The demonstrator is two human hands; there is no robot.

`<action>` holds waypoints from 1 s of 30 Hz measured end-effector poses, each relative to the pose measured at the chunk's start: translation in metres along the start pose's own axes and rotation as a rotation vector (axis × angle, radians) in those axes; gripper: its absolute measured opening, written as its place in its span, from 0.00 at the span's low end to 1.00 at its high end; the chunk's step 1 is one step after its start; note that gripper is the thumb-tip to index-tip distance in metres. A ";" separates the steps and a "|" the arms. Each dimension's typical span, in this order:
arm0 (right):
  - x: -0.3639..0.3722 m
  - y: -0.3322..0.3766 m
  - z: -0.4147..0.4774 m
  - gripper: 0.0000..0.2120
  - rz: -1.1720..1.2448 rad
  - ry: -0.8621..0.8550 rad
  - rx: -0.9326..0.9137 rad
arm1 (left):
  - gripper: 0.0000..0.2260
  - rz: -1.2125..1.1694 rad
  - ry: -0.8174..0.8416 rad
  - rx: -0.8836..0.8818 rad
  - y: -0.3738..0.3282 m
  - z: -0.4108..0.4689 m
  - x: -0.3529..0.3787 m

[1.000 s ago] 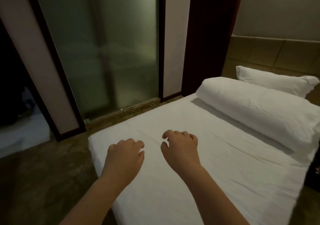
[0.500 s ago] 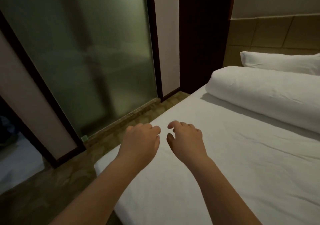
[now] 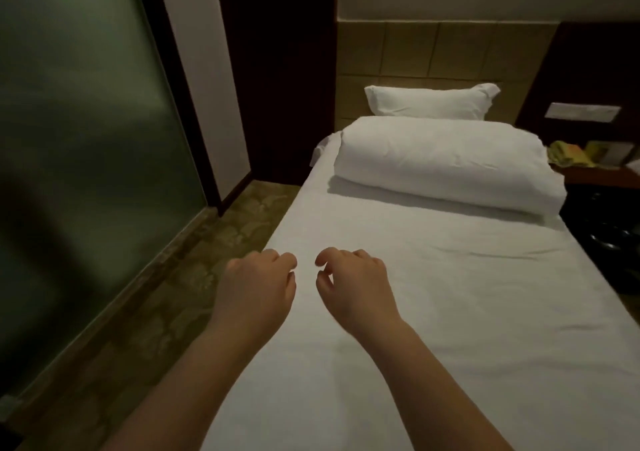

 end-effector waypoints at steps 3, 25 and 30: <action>0.044 0.049 0.041 0.13 0.012 -0.068 0.113 | 0.03 0.059 0.024 0.144 0.079 0.019 0.004; 0.175 0.096 0.406 0.13 -0.130 -0.103 0.513 | 0.09 -0.038 0.174 0.420 0.335 0.372 0.076; 0.165 0.072 0.500 0.14 -0.214 -0.107 0.559 | 0.11 -0.127 0.194 0.486 0.316 0.477 0.096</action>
Point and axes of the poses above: each hand's wrist, its own z-axis towards the middle knuckle, its own x-axis out of the palm, y = z × x, the point moved 8 cm from there along z, towards the middle knuckle, and after that the axes turned 7 degrees about -x, right-handed, at the moved point
